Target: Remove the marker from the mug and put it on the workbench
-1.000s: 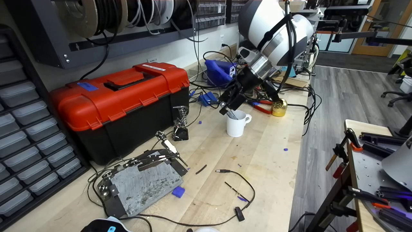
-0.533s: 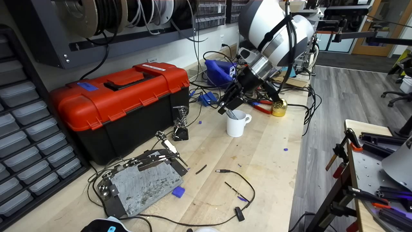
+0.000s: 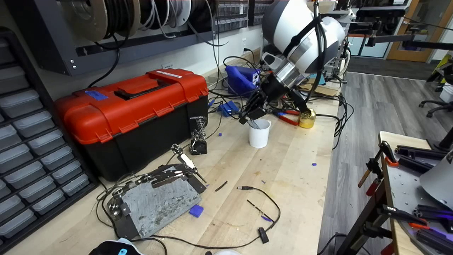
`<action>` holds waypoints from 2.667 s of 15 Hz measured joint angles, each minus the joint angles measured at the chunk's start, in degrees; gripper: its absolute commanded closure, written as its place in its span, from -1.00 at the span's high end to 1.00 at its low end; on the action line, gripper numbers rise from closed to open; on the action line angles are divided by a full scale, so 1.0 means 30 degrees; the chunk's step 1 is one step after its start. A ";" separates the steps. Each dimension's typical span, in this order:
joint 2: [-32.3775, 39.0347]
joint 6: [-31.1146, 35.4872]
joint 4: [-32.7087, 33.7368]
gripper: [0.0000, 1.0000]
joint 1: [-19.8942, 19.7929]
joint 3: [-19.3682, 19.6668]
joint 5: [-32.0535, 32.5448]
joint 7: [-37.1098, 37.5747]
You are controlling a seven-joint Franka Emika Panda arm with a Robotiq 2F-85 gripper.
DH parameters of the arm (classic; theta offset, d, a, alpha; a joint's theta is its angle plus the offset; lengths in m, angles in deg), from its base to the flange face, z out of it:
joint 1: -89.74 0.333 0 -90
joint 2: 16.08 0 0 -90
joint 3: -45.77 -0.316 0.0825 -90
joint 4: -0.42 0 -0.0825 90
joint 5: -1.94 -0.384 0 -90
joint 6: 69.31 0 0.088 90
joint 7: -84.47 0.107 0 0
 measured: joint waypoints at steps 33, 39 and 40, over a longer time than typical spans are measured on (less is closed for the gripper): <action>-0.1267 0.3483 0.0421 -0.88 0.1183 -0.0797 0.7468 0.5424; -0.1123 0.3831 0.0263 -0.88 0.1945 -0.0656 1.0257 0.9516; -0.1140 0.3826 0.0334 -0.88 0.2028 -0.0651 1.0446 1.0189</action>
